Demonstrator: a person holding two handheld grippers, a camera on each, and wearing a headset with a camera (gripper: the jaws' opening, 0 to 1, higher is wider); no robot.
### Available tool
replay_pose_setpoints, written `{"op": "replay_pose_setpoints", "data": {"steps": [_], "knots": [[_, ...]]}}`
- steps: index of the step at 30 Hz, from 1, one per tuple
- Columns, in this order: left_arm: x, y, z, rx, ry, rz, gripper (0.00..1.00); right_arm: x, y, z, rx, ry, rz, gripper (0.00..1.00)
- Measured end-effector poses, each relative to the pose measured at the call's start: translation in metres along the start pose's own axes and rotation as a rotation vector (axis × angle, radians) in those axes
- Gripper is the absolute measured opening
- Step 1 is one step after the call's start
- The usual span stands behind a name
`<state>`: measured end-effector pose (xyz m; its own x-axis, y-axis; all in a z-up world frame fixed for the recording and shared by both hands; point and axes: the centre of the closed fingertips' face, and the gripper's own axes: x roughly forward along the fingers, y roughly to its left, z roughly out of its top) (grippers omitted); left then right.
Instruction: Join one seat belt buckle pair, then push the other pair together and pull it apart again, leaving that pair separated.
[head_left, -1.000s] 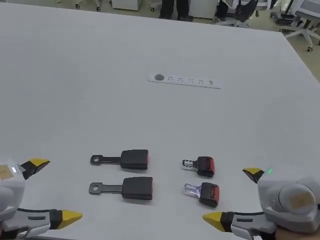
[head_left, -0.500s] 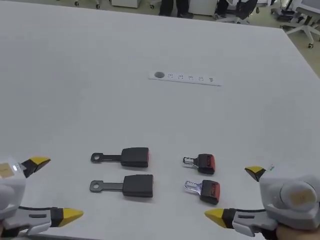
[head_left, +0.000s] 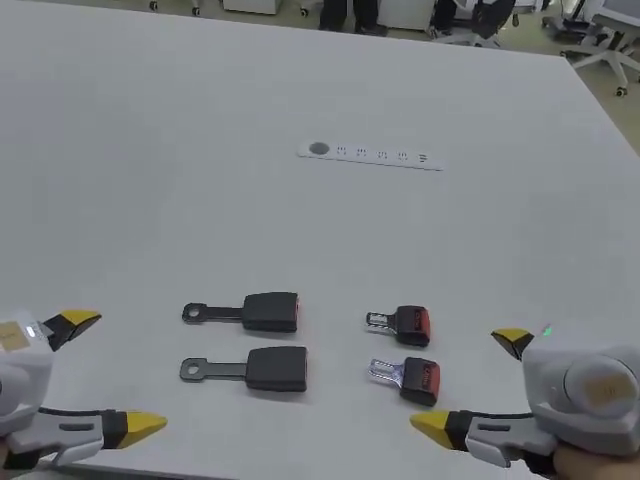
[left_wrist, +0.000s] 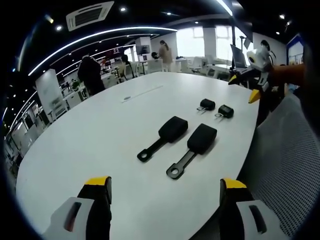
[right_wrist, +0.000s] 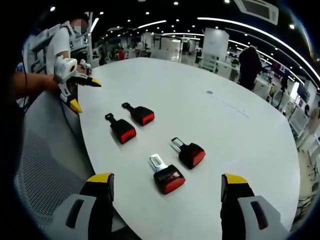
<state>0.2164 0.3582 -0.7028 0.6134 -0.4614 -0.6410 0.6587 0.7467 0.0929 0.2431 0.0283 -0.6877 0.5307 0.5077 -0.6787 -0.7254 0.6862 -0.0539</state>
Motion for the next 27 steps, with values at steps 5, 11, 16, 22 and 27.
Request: {"op": "replay_pose_setpoints", "data": {"steps": [5, 11, 16, 22, 27], "knots": [[0.0001, -0.0003, 0.0000, 0.001, 0.001, 0.000, 0.91, -0.0005, 0.0015, -0.0019, 0.002, 0.002, 0.002, 0.90], [0.0002, -0.0009, 0.0005, 0.006, 0.002, 0.003, 0.91, -0.0013, 0.0016, -0.0019, 0.003, 0.000, 0.003, 0.90], [0.0000, -0.0008, 0.0004, 0.006, 0.002, 0.005, 0.90, -0.0012, 0.0017, -0.0023, 0.003, 0.000, 0.005, 0.89], [-0.0005, 0.0025, -0.0017, 0.007, 0.004, 0.005, 0.91, -0.0013, 0.0021, -0.0028, 0.003, 0.001, 0.004, 0.89], [-0.0003, -0.0011, 0.0013, 0.007, 0.004, 0.004, 0.91, -0.0015, 0.0025, -0.0031, 0.003, 0.003, 0.005, 0.89]]}}
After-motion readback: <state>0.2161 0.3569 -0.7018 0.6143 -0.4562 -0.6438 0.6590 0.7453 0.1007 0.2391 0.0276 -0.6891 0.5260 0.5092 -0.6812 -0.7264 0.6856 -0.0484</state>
